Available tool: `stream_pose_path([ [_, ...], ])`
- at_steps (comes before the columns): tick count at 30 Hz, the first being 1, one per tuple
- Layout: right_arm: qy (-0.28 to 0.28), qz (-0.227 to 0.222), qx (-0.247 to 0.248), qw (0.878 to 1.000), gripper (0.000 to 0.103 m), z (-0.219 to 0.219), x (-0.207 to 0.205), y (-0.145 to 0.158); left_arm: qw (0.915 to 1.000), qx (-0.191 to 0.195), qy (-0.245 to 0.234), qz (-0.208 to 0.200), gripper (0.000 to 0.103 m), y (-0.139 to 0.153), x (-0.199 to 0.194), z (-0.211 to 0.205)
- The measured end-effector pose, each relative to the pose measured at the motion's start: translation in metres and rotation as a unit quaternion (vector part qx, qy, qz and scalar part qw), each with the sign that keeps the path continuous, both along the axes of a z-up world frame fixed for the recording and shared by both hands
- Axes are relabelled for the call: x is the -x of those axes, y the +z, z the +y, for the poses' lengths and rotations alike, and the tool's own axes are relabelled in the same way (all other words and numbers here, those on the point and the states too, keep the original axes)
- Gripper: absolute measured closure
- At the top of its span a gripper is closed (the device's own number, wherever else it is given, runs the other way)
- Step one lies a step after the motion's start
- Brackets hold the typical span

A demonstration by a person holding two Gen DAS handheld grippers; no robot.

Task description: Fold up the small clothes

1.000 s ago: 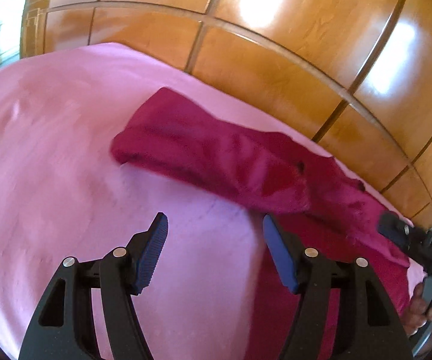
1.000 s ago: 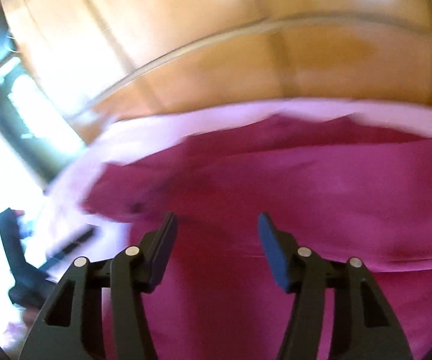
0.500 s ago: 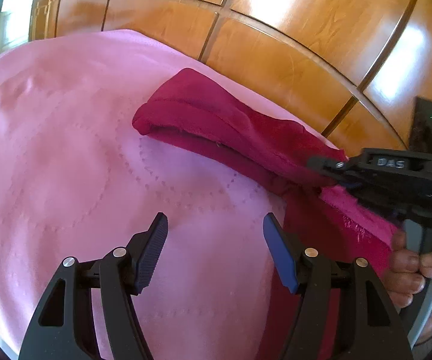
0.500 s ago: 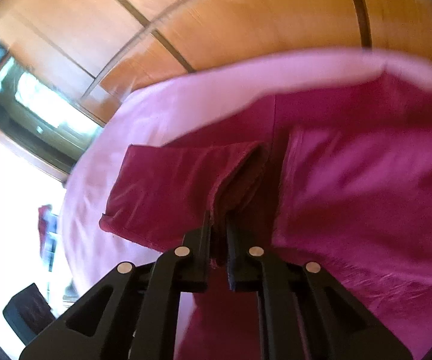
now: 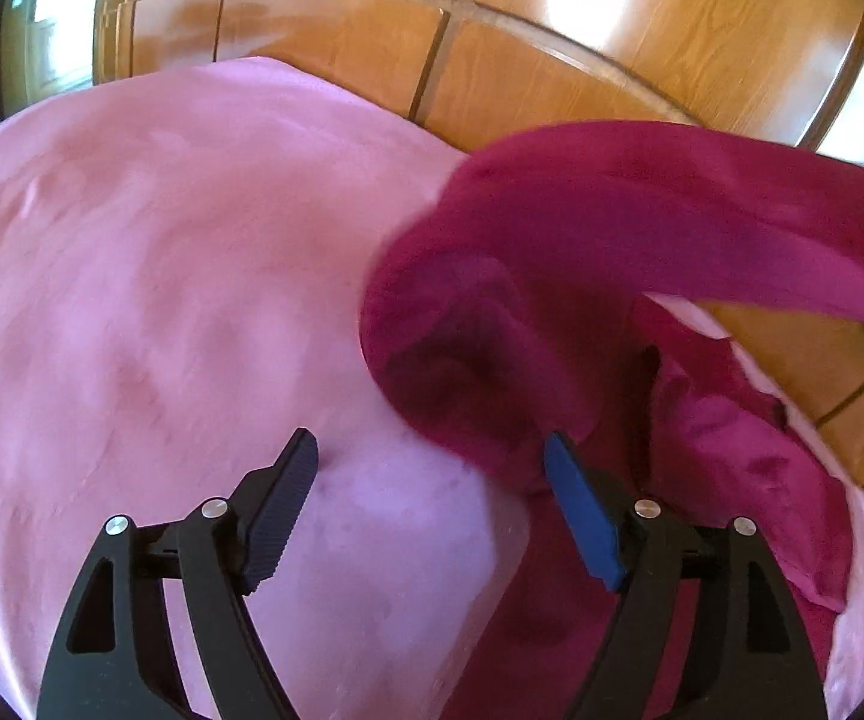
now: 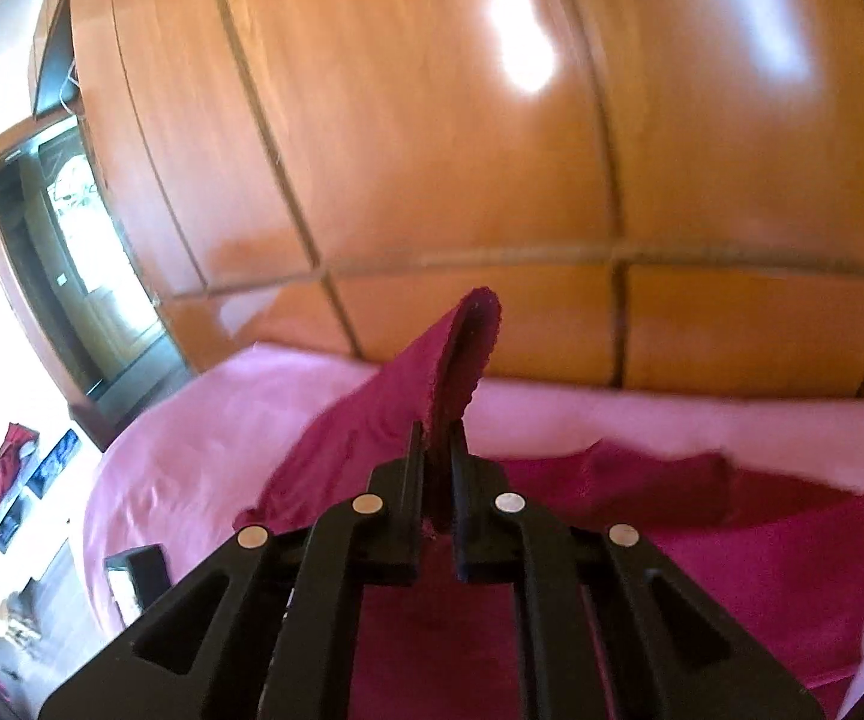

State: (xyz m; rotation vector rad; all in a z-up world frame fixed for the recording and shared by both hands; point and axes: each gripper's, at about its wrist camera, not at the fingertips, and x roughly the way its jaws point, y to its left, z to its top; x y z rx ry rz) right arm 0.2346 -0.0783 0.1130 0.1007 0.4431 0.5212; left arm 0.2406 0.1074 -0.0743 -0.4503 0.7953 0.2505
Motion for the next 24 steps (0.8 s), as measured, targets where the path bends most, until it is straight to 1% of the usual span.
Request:
stream_pose_path([
  [3,-0.031,-0.027,0.006,0.999,0.097,-0.035,0.005,0.008,0.9991,-0.038,0.0,0.017,0.026,-0.002,-0.012,-0.011],
  [5,-0.052,-0.035,0.014,0.998,0.097,-0.051,0.008,0.005,0.9986,-0.047,0.002,0.023,0.026,-0.003,-0.014,-0.013],
  [7,-0.076,-0.029,0.017,0.997,0.097,-0.072,0.006,-0.003,0.9986,-0.048,0.001,0.023,0.028,-0.004,-0.012,-0.012],
  [8,-0.088,-0.021,0.017,0.996,0.097,-0.082,0.003,-0.009,0.9985,-0.049,-0.001,0.022,0.032,-0.003,-0.011,-0.012],
  [9,-0.098,-0.01,0.017,0.995,0.097,-0.092,0.0,-0.016,0.9985,-0.051,-0.004,0.022,0.038,-0.003,-0.012,-0.014],
  [10,-0.109,0.007,0.016,0.994,0.097,-0.102,-0.001,-0.027,0.9981,-0.056,-0.014,0.02,0.041,-0.003,-0.011,-0.016],
  [11,-0.117,0.017,0.016,0.993,0.097,-0.109,-0.004,-0.036,0.9978,-0.06,-0.02,0.018,0.049,-0.001,-0.01,-0.019],
  [12,-0.126,0.029,0.021,0.991,0.097,-0.116,-0.002,-0.047,0.9975,-0.065,-0.026,0.015,0.057,-0.001,-0.01,-0.022],
  [13,-0.136,0.045,0.027,0.989,0.097,-0.125,-0.005,-0.063,0.9968,-0.071,-0.033,0.013,0.061,0.0,-0.009,-0.027],
  [14,-0.144,0.058,0.032,0.987,0.097,-0.131,-0.007,-0.074,0.996,-0.079,-0.041,0.012,0.069,0.001,-0.008,-0.032],
  [15,-0.152,0.071,0.035,0.985,0.097,-0.135,-0.01,-0.086,0.995,-0.087,-0.048,0.01,0.074,0.002,-0.007,-0.038],
  [16,-0.165,0.09,0.038,0.981,0.097,-0.142,-0.013,-0.102,0.9938,-0.095,-0.055,0.01,0.076,0.002,-0.006,-0.043],
  [17,-0.174,0.103,0.038,0.979,0.097,-0.148,-0.015,-0.112,0.9919,-0.107,-0.068,0.012,0.083,0.0,-0.005,-0.05],
  [18,-0.182,0.117,0.034,0.976,0.097,-0.154,-0.016,-0.122,0.9905,-0.114,-0.076,0.014,0.086,-0.002,-0.005,-0.055],
  [19,-0.19,0.133,0.026,0.972,0.097,-0.162,-0.016,-0.135,0.9891,-0.122,-0.081,0.014,0.086,-0.003,-0.003,-0.058],
  [21,-0.202,0.147,0.016,0.968,0.097,-0.171,-0.013,-0.15,0.9872,-0.129,-0.092,0.011,0.086,-0.003,0.001,-0.063],
  [24,-0.204,0.143,0.0,0.969,0.098,-0.182,-0.01,-0.155,0.9861,-0.13,-0.103,0.012,0.087,-0.003,0.006,-0.064],
])
